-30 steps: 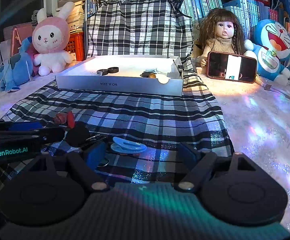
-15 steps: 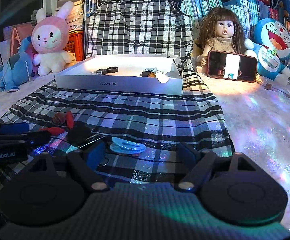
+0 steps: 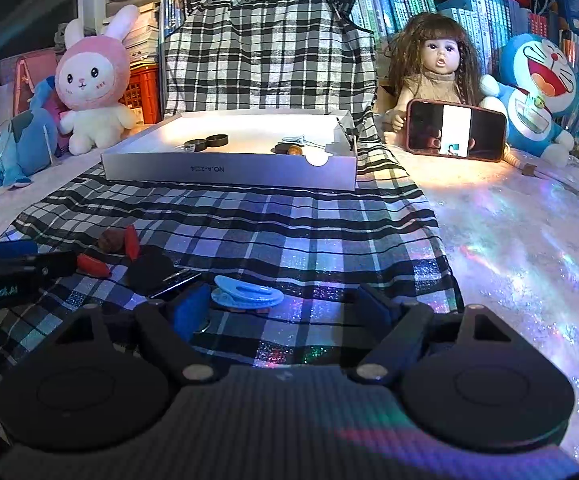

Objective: Organize rigid objects
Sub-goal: 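Grasp the white-blue clip with the right tool while the left tool grasps the pliers' red handle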

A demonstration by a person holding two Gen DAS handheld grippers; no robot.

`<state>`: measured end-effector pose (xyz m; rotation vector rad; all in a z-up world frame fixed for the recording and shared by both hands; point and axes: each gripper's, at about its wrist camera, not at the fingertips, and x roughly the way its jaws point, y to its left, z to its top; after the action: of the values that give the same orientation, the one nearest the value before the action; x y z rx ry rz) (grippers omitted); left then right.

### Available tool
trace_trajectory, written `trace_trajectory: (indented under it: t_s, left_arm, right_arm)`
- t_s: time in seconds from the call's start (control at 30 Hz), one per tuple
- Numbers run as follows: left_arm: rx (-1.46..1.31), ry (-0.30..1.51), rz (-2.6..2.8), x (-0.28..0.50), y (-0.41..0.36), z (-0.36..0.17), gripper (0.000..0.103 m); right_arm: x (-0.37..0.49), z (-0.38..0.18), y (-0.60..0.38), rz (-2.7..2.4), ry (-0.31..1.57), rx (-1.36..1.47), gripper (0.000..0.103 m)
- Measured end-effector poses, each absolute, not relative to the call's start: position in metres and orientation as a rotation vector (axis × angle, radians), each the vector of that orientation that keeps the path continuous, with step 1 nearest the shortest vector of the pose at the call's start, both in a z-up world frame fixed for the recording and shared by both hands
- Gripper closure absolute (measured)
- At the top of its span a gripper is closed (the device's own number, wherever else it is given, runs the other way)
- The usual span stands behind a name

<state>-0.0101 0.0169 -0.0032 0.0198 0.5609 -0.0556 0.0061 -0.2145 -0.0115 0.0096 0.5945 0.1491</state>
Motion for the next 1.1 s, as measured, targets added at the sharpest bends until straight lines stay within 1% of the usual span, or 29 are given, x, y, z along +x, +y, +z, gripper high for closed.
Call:
trace_trajectory:
  t_s: [0.1,0.2,0.27,0.53,0.63,0.7,0.73,0.77,0.8,0.87,0.9,1.1]
  left_arm:
    - [0.009,0.544,-0.093,-0.017,0.012,0.000,0.044]
    - [0.000,0.526,-0.119,-0.021,0.004,0.002,0.039]
    - [0.000,0.520,-0.130,-0.022,-0.003,0.003,0.037]
    - [-0.039,0.531,-0.126,-0.013,-0.016,-0.003,0.037]
    - [-0.050,0.549,-0.134,-0.008,-0.016,-0.008,0.039]
    - [-0.037,0.543,-0.137,-0.009,-0.017,-0.010,0.046]
    - [-0.027,0.544,-0.145,-0.009,-0.017,-0.010,0.048]
    - [-0.021,0.545,-0.156,-0.009,-0.018,-0.010,0.057]
    - [-0.019,0.547,-0.159,-0.009,-0.018,-0.010,0.061]
    - [-0.018,0.551,-0.160,-0.010,-0.018,-0.009,0.061]
    - [-0.024,0.552,-0.160,-0.010,-0.018,-0.008,0.061]
    - [-0.045,0.551,-0.165,-0.011,-0.017,-0.001,0.061]
  right_arm:
    - [0.007,-0.011,-0.216,0.146,0.596,0.030,0.016]
    - [0.006,-0.010,-0.215,0.145,0.590,0.044,0.019]
    - [0.005,-0.010,-0.214,0.137,0.583,0.051,0.021]
    - [0.004,-0.011,-0.212,0.118,0.582,0.065,0.026]
    - [0.003,-0.011,-0.210,0.119,0.583,0.064,0.030]
    - [0.003,-0.012,-0.209,0.124,0.585,0.059,0.035]
    - [0.003,-0.012,-0.208,0.124,0.585,0.055,0.040]
    - [0.003,-0.012,-0.207,0.126,0.584,0.050,0.046]
    - [0.002,-0.012,-0.206,0.128,0.582,0.047,0.049]
    - [0.002,-0.012,-0.204,0.130,0.578,0.046,0.059]
    - [0.001,-0.012,-0.203,0.131,0.578,0.046,0.061]
    - [0.000,-0.009,-0.203,0.133,0.569,0.052,0.061]
